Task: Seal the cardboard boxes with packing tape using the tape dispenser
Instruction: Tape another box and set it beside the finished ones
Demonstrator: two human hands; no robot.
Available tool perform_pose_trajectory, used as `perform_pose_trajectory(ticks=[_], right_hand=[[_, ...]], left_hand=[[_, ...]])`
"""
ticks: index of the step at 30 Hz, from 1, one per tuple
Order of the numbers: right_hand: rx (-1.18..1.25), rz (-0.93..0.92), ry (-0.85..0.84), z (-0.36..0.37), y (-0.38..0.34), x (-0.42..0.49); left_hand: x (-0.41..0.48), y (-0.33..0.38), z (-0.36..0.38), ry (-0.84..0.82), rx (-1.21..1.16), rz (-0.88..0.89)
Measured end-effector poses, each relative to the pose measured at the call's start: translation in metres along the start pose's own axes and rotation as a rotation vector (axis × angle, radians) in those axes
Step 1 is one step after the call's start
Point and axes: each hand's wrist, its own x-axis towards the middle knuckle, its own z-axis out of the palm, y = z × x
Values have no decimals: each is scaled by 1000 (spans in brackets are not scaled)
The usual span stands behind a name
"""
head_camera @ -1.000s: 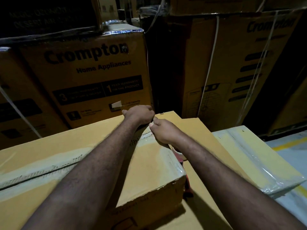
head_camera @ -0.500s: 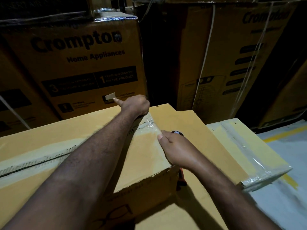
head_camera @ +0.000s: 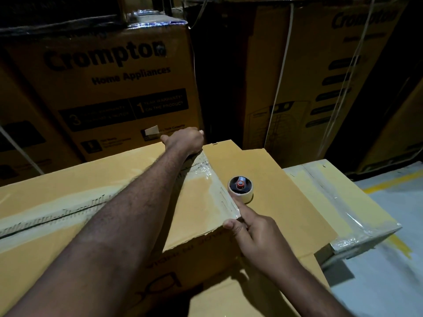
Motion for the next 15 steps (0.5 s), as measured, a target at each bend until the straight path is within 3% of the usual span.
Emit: perform_pose_trajectory(ticks=[3,9,15], right_hand=[[120,31,54,3,6,-2],[-46,-124,217,8,-1,-1],[1,-190,251,-1,-2,0]], left_hand=[[-3,6,-3,-21,35,-33],[-9,25,-10,-81,115,-184],[-29,3,-24,-342,174,107]])
